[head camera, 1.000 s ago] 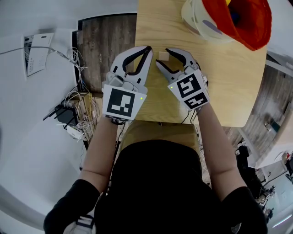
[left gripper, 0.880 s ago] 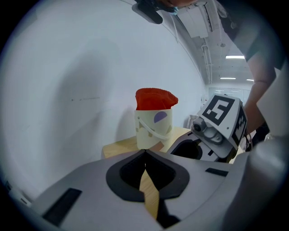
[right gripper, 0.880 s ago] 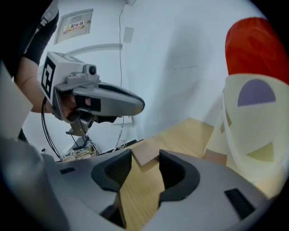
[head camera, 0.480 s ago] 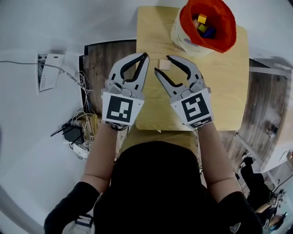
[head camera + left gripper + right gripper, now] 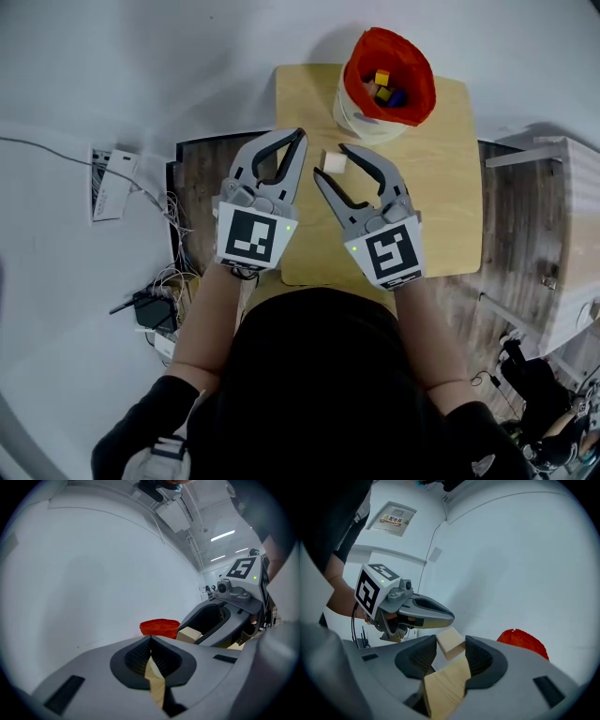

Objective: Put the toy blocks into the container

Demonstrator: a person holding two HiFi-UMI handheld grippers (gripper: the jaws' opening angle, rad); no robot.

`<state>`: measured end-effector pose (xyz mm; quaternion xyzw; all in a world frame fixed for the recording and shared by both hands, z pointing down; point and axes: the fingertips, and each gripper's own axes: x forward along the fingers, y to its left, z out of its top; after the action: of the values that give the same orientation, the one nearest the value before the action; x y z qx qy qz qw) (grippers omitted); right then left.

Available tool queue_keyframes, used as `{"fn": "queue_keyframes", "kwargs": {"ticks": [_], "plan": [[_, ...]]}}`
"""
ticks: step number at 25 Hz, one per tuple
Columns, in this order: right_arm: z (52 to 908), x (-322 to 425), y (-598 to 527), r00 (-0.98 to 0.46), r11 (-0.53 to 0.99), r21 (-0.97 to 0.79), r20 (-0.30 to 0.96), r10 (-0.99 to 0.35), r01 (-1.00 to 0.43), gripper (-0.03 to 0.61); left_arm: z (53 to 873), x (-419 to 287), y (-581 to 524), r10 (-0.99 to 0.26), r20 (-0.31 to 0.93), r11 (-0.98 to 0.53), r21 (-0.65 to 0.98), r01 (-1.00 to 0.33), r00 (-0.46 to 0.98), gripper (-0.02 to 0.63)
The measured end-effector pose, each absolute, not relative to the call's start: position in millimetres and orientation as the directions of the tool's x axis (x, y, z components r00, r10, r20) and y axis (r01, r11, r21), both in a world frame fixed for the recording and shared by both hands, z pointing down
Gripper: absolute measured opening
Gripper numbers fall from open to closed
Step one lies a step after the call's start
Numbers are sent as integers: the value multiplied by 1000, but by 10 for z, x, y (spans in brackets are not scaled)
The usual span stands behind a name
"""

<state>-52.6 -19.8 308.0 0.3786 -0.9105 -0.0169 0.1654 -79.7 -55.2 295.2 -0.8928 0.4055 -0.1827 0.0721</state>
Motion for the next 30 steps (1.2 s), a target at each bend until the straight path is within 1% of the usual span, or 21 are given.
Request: {"fn": "queue_keyframes", "kwargs": {"ticks": [7,14,20,30], "plan": [[2983,-516,-237,-650,702,165,278,-707,-693,207,2859,-729,-596,-738,245,-675,-275,-685,629,9],[2926,-167,-466,-627,678,157,276,-729,-718,207,2872,-404,-807,-723,254,-691,-272,-669,643,9],[2866,127,-801,-629,673,147,259,-733,-725,207,2780,-78,-1087,-729,206,-684,-269,-679,653,9],[2965,520,-1194,-640,684,117,269,-720,-720,207,2946,171,-1365,-747,235,-665,-263,-699,622,9]]}}
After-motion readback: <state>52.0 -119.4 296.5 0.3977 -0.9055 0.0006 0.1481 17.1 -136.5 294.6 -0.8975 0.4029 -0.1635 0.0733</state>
